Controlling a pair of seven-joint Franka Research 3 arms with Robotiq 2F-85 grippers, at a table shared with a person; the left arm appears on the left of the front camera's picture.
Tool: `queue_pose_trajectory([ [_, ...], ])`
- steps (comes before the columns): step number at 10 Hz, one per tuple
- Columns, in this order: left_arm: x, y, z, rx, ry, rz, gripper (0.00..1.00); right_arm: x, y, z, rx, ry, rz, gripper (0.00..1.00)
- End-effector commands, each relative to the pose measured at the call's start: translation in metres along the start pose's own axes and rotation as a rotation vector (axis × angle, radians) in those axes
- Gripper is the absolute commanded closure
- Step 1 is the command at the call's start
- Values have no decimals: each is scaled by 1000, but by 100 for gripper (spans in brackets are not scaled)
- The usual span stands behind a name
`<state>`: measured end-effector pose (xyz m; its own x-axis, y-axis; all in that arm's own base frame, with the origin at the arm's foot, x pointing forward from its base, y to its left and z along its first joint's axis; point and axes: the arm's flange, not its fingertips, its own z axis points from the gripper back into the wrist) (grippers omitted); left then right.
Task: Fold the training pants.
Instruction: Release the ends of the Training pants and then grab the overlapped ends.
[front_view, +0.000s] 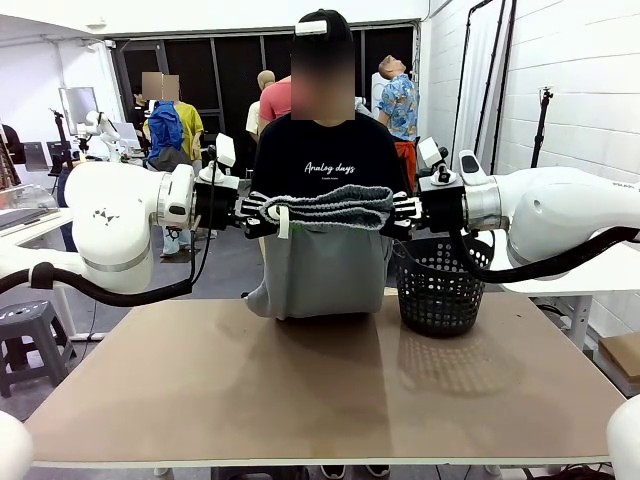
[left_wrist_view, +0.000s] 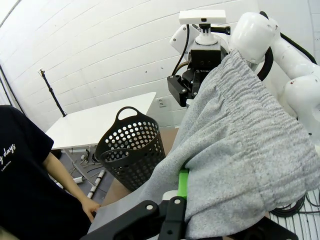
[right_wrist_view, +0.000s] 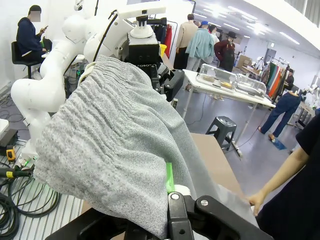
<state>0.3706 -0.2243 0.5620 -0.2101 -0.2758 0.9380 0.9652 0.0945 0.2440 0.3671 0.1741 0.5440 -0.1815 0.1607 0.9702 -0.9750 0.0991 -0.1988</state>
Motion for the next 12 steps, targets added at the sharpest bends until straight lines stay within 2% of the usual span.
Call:
queue_pose_trajectory([
  [1, 3, -1, -1, 8, 2, 6, 100, 1, 3, 0, 5, -2, 6, 100],
  [12, 3, -1, -1, 8, 2, 6, 100, 1, 3, 0, 5, -2, 6, 100],
])
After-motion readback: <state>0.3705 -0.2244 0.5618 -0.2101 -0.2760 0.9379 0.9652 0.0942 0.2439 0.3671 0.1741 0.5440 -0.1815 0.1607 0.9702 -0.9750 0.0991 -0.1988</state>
